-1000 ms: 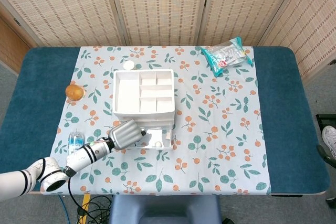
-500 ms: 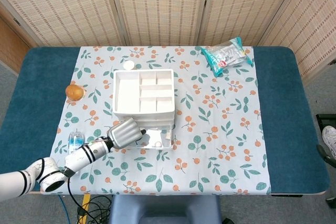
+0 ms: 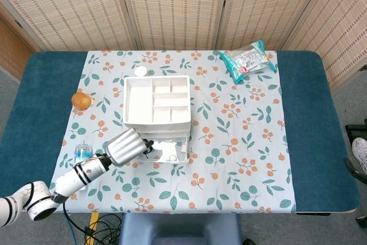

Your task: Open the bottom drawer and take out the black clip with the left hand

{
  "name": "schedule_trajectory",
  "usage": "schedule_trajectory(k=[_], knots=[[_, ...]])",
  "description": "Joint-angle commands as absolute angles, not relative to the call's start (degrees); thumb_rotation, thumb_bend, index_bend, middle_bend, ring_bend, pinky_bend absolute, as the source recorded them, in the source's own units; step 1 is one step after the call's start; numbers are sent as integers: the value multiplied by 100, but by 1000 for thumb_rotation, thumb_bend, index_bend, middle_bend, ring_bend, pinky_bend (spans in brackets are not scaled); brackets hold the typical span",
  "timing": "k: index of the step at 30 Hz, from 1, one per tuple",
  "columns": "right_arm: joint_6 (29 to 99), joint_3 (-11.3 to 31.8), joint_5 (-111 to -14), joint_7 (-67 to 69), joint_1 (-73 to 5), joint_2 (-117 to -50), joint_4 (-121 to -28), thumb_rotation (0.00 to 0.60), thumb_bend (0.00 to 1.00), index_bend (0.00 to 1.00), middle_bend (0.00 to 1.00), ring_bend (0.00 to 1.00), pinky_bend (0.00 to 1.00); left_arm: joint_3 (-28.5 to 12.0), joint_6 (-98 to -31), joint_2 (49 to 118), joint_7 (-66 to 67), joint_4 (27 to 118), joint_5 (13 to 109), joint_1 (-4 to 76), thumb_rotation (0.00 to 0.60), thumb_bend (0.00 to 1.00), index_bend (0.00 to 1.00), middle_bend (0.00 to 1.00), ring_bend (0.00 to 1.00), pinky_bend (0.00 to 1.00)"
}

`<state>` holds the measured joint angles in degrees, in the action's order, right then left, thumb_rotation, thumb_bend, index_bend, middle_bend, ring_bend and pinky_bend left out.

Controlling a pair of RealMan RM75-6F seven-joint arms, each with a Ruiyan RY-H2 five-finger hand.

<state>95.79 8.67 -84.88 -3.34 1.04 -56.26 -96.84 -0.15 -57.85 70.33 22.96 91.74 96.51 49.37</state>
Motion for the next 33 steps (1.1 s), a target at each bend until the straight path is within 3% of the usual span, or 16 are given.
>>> schedule_trajectory(k=[1, 20, 33], knots=[[9593, 870, -8510, -352, 100, -5625, -9700, 600, 238, 0, 131, 65, 11, 54, -6049, 6809, 2161, 9370, 9768, 4726, 600, 467, 517, 954, 1000, 1000], [9578, 861, -8615, -410, 45, -5644, -9765, 600, 238, 0, 131, 66, 11, 137, -6225, 6046, 2487, 9580, 9340, 4037, 600, 467, 518, 954, 1000, 1000], [9591, 846, -8607, -364, 62, -5663, -9725, 600, 237, 0, 131, 67, 11, 56, -5566, 6646, 2046, 8601, 9005, 4166, 600, 466, 518, 953, 1000, 1000]])
